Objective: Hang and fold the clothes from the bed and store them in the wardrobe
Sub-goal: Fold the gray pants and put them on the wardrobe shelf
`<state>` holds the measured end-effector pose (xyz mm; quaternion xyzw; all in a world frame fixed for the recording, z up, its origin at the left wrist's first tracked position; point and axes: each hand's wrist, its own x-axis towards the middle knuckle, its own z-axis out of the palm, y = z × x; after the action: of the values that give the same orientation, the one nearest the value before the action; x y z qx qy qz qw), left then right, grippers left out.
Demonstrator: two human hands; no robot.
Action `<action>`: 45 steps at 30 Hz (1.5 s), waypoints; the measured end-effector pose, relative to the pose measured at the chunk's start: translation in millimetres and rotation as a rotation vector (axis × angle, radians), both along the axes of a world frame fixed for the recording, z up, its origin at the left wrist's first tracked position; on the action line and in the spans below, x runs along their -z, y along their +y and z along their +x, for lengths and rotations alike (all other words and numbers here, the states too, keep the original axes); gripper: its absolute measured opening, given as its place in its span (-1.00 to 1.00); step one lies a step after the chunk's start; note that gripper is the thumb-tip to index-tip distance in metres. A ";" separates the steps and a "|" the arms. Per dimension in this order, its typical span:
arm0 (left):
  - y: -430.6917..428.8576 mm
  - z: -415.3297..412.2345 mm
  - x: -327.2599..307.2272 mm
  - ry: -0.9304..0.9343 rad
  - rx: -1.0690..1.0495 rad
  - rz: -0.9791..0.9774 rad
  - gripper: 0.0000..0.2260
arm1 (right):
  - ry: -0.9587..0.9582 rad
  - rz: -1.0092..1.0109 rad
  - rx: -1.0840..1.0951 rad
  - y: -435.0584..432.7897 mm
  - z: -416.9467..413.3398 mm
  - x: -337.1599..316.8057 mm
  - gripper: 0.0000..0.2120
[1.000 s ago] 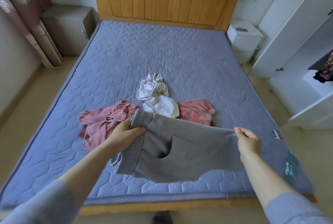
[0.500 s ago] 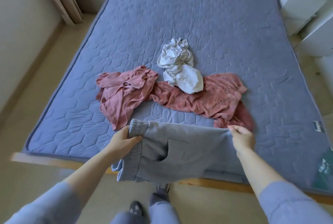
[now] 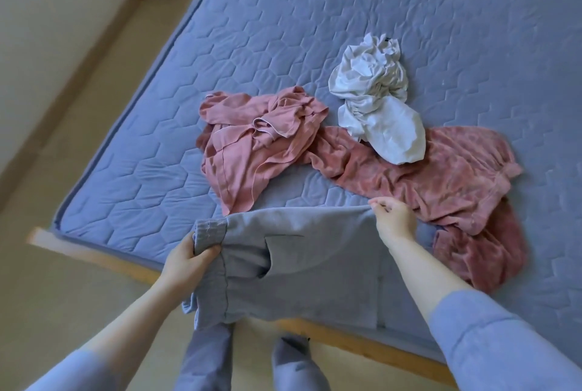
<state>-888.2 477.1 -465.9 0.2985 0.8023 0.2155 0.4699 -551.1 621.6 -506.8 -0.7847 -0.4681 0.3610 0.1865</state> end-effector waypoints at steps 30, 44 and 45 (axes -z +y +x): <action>27.5 -109.1 154.3 -0.040 0.025 -0.140 -0.73 | 0.172 -0.311 -0.085 -76.4 -204.8 127.0 -0.69; 16.2 -102.1 165.3 -0.133 0.069 -0.300 -0.28 | 0.202 -0.354 0.024 -102.9 -211.7 139.5 -0.58; 15.8 -101.6 163.9 -0.130 0.091 -0.307 -0.26 | 0.169 -0.382 0.019 -106.5 -210.6 137.9 -0.57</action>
<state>-989.8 492.9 -629.8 0.2445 0.7794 0.0881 0.5701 -761.7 515.1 -644.7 -0.7771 -0.3666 0.5059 0.0763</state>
